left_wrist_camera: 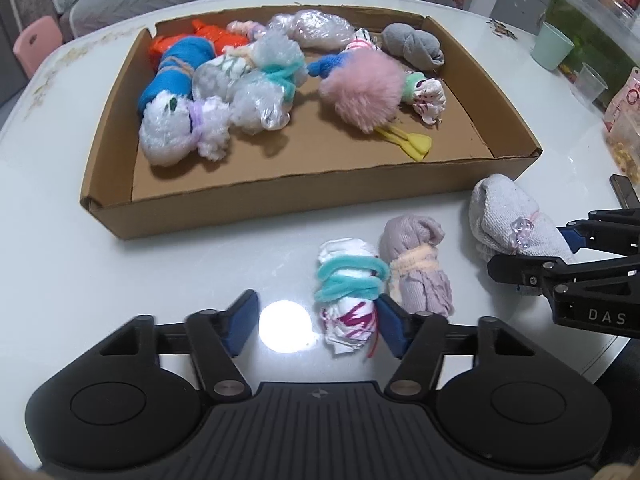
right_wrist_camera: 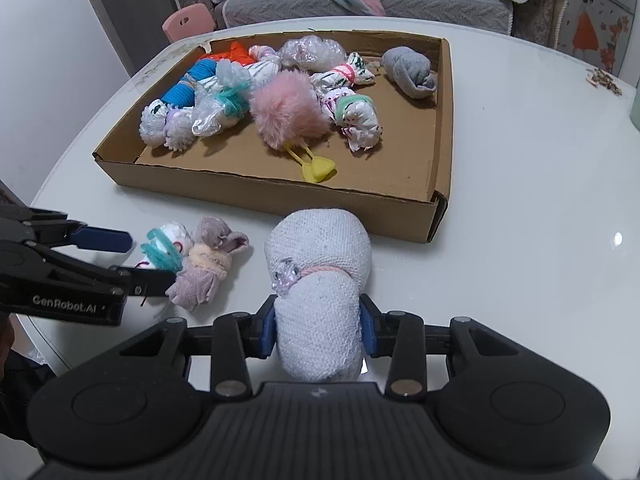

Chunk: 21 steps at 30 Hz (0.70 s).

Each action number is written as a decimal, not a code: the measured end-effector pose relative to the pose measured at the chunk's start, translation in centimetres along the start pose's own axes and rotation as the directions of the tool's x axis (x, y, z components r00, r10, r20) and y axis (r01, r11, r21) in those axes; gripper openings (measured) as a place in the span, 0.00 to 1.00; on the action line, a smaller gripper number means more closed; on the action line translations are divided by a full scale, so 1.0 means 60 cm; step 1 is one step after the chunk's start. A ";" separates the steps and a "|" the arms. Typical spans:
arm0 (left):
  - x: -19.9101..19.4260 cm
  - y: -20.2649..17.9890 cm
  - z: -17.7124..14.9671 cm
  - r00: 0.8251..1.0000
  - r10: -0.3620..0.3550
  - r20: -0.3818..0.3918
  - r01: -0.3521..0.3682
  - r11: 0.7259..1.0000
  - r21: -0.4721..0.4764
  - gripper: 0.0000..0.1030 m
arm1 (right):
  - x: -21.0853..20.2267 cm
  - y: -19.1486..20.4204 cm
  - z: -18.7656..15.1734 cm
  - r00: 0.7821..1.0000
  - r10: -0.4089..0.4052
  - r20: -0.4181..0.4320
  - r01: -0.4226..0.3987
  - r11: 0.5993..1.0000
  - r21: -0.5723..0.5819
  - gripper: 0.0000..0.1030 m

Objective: Organize objects
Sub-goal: 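Grasp white sock with teal band with left while right carries white knit sock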

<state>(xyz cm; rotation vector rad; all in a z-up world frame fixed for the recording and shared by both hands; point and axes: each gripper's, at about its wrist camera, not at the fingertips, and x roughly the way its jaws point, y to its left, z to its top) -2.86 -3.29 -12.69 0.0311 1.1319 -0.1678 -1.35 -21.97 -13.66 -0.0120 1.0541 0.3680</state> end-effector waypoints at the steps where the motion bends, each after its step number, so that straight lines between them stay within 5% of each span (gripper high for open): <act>1: 0.000 -0.001 0.002 1.000 0.004 0.004 -0.004 1.000 0.010 0.49 | -0.001 0.001 0.000 1.000 -0.001 0.000 0.001 1.000 -0.005 0.35; 2: -0.001 0.000 0.003 1.000 0.004 0.006 -0.004 1.000 0.017 0.40 | -0.001 0.002 0.001 1.000 -0.001 0.000 0.001 1.000 -0.007 0.34; 7: -0.012 0.001 0.003 1.000 0.002 0.011 -0.002 0.999 0.042 0.31 | -0.014 0.010 0.003 1.000 0.017 0.015 -0.016 0.999 -0.034 0.34; 16: -0.083 0.024 0.051 0.997 0.011 0.075 -0.016 0.998 0.066 0.30 | -0.078 0.008 0.035 0.997 0.032 0.067 -0.026 0.996 -0.090 0.34; 21: -0.066 0.038 0.040 0.999 -0.001 0.041 -0.001 0.999 0.050 0.36 | -0.088 0.000 0.059 0.995 0.018 0.095 -0.009 0.996 -0.091 0.34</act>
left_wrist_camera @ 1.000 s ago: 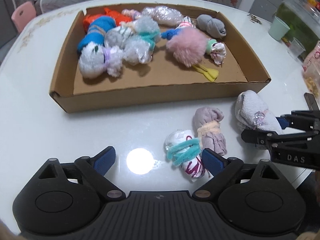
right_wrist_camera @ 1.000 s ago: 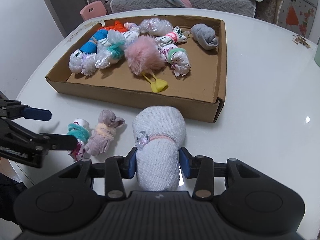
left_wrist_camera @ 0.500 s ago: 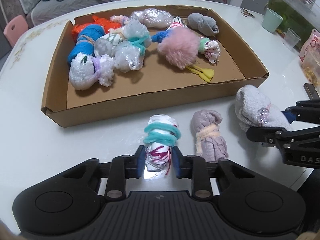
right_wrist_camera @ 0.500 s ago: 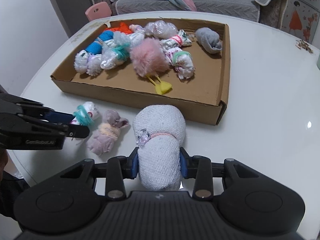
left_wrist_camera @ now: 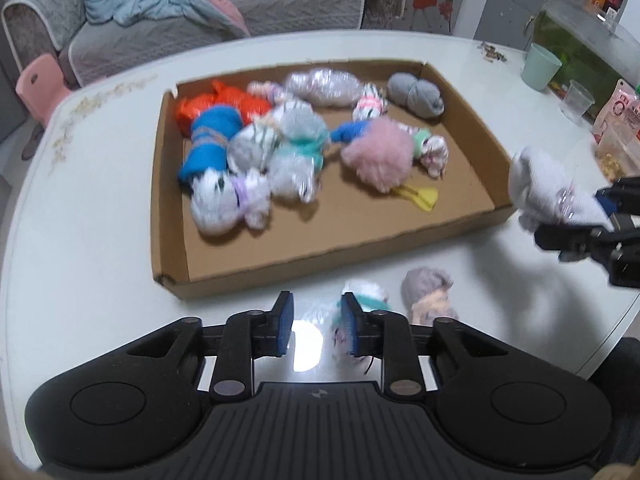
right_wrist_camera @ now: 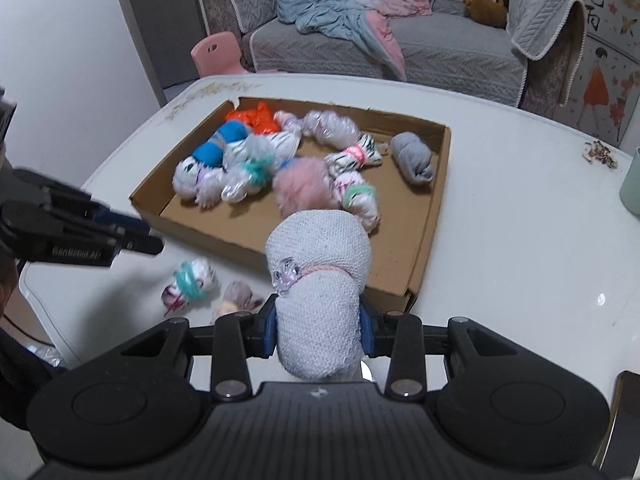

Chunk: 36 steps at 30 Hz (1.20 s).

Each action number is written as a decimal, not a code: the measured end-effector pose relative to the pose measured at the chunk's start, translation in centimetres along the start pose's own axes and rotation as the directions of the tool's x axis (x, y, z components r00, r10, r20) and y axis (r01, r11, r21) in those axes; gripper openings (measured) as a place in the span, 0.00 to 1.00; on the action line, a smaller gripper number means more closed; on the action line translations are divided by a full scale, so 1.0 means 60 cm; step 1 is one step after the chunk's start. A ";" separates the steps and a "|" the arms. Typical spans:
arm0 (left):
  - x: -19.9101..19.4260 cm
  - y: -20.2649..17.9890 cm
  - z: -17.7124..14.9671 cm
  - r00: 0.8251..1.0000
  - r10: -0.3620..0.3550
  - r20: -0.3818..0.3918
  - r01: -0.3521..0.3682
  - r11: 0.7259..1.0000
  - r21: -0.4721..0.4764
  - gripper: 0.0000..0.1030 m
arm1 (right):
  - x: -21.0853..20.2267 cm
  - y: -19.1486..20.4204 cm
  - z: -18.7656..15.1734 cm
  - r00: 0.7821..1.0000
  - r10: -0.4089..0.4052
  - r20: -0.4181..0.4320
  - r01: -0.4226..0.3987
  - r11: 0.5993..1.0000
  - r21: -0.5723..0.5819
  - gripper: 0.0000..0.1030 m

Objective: Organize objects
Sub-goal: 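Grasp white sock with teal band with left while right carries white knit sock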

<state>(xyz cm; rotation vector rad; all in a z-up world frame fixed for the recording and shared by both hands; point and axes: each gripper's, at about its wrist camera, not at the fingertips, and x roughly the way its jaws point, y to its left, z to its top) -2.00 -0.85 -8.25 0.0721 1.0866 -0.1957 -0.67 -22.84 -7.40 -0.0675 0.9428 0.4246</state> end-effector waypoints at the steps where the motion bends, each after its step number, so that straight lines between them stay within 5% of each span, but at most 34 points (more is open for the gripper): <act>1: 0.006 0.001 -0.004 1.000 -0.019 -0.009 0.019 1.000 -0.009 0.41 | 0.000 0.000 0.000 1.000 -0.001 0.001 0.001 1.000 0.002 0.34; 5: 0.019 -0.017 -0.013 1.000 -0.023 -0.009 0.023 0.999 0.036 0.66 | 0.010 0.005 -0.009 1.000 0.007 -0.009 -0.007 1.000 0.006 0.34; 10: 0.054 -0.034 -0.016 1.000 -0.004 -0.024 0.007 0.996 0.093 0.67 | 0.018 0.005 -0.019 1.000 0.017 -0.024 -0.016 1.000 0.018 0.34; 12: 0.067 -0.038 -0.018 0.999 -0.010 -0.037 0.013 0.995 0.097 0.64 | 0.019 0.005 -0.020 0.999 0.021 -0.025 -0.020 1.000 0.020 0.34; 16: 0.079 -0.039 -0.017 0.999 -0.010 -0.034 0.014 0.993 0.115 0.35 | 0.019 0.005 -0.018 0.999 0.025 -0.023 -0.024 1.000 0.019 0.34; 25: 0.051 -0.025 -0.005 0.998 -0.056 -0.023 0.059 0.993 0.107 0.32 | 0.028 -0.003 0.005 0.999 0.027 -0.020 -0.027 1.000 0.001 0.34; 36: -0.009 -0.002 0.085 0.997 -0.046 0.063 0.040 0.995 0.090 0.32 | 0.042 0.014 0.077 0.997 0.070 -0.018 -0.071 0.996 -0.063 0.34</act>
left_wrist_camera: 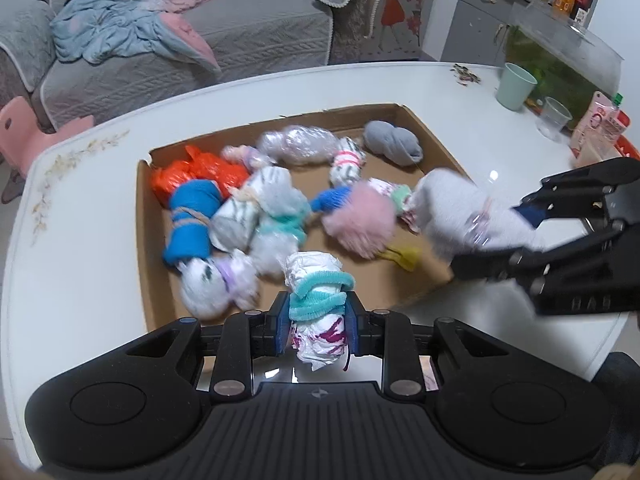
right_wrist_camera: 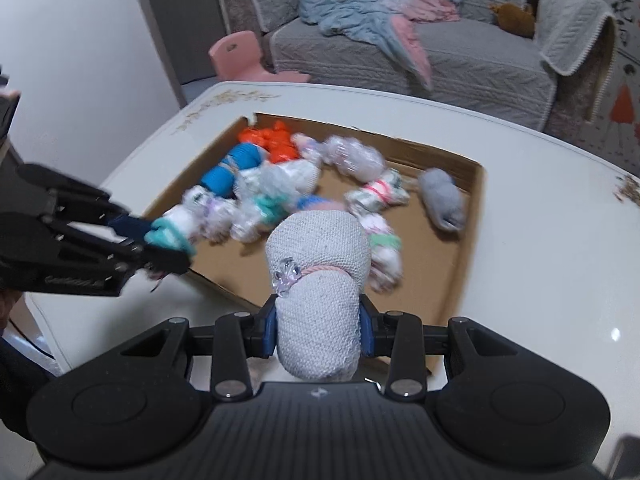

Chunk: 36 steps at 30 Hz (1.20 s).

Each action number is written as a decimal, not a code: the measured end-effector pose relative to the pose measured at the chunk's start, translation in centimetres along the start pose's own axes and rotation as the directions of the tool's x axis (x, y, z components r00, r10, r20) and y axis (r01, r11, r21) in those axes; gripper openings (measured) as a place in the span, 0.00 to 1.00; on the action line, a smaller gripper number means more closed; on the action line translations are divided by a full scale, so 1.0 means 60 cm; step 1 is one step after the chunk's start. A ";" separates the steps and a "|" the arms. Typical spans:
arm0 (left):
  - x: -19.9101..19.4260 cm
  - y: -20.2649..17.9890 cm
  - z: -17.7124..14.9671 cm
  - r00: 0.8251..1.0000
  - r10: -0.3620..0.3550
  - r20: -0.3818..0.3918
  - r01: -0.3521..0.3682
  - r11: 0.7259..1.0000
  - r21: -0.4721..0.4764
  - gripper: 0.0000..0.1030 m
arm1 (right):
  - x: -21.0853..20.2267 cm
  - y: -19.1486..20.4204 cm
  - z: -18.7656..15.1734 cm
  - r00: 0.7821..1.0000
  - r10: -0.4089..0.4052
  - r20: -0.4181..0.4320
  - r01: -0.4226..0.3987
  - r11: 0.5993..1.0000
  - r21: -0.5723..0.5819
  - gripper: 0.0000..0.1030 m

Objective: Organize objects
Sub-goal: 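Grasp white sock with teal band with left while right carries white knit sock, then lower both held socks into the box and open both grippers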

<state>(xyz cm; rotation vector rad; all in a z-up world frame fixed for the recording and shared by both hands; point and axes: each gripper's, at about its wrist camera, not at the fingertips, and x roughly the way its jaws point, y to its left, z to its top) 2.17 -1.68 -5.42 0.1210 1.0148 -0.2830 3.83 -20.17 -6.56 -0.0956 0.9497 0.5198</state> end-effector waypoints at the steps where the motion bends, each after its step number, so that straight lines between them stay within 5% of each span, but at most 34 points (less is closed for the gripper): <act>1: 0.008 0.005 0.003 1.000 0.005 -0.005 -0.005 1.000 0.002 0.32 | 0.007 0.008 0.007 1.000 0.014 -0.004 -0.014 1.000 -0.015 0.34; 13: 0.095 0.034 0.000 0.996 -0.006 -0.084 0.002 0.999 -0.041 0.33 | 0.133 0.043 0.050 0.989 0.065 -0.130 -0.076 0.994 -0.083 0.34; 20: 0.127 0.060 -0.001 0.993 0.016 -0.119 -0.025 0.997 -0.073 0.33 | 0.149 0.026 0.052 0.989 -0.004 -0.147 -0.013 0.993 -0.114 0.34; 36: 0.124 0.061 -0.005 0.989 -0.020 -0.149 0.009 0.997 -0.074 0.38 | 0.162 0.038 0.059 0.974 -0.019 -0.226 -0.013 0.990 -0.141 0.36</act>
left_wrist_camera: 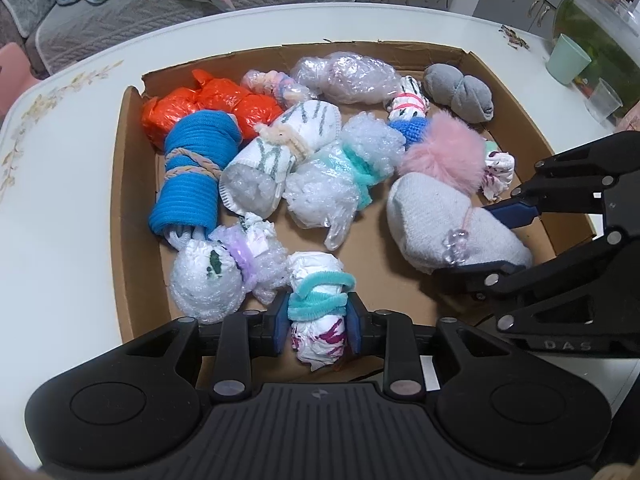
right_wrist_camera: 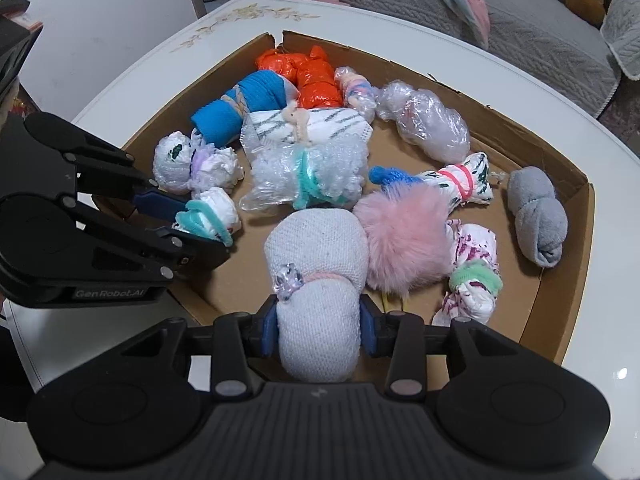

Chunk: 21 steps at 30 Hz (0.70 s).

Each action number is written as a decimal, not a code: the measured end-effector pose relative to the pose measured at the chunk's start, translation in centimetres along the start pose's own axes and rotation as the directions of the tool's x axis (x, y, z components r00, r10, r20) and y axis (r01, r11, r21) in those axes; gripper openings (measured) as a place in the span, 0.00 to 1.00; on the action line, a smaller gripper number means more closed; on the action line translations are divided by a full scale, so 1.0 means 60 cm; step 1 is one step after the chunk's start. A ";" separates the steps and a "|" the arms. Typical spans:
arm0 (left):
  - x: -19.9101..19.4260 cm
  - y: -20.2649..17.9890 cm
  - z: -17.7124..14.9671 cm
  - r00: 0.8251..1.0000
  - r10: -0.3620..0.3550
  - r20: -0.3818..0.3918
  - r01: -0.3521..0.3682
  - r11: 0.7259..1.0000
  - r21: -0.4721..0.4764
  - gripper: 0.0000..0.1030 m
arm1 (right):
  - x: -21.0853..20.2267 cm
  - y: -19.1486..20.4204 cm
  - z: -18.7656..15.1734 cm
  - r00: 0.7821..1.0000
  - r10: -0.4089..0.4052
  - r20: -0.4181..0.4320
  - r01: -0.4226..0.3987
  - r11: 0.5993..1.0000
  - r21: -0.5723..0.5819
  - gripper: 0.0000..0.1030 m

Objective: Organize objects
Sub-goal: 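Lower both held socks into the box and open both grippers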

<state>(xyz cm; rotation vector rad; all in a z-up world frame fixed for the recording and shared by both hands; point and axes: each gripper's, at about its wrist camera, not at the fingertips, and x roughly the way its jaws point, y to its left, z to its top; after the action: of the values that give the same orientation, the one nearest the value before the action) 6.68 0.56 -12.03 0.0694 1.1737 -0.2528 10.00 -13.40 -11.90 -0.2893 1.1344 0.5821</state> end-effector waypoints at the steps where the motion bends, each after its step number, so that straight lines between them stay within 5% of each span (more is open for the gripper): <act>1: 0.000 -0.002 0.000 1.000 -0.005 -0.002 0.005 1.000 0.005 0.40 | -0.002 0.001 0.001 1.000 -0.001 0.000 0.001 1.000 -0.001 0.37; 10: -0.046 -0.004 -0.006 1.000 -0.013 0.022 0.013 1.000 -0.011 0.84 | -0.058 0.009 -0.004 0.998 -0.010 0.060 0.011 1.000 -0.025 0.66; 13: -0.085 -0.007 -0.012 0.999 -0.008 0.048 0.008 1.000 0.004 0.88 | -0.119 -0.002 -0.024 0.989 -0.016 0.148 0.016 1.000 0.001 0.74; 15: -0.109 -0.008 -0.017 0.998 -0.002 0.059 0.001 1.000 0.008 0.90 | -0.159 -0.014 -0.050 0.976 -0.037 0.213 0.033 0.999 0.022 0.91; 21: -0.154 -0.012 -0.029 0.997 -0.015 0.073 0.015 1.000 0.001 0.96 | -0.199 -0.041 -0.147 0.952 -0.138 0.272 0.128 0.990 0.055 0.92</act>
<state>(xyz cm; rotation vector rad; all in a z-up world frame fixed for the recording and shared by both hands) 1.59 1.65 -4.19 0.0519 1.1021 -0.2668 1.14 -23.24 -4.78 -0.2422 0.8486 0.4651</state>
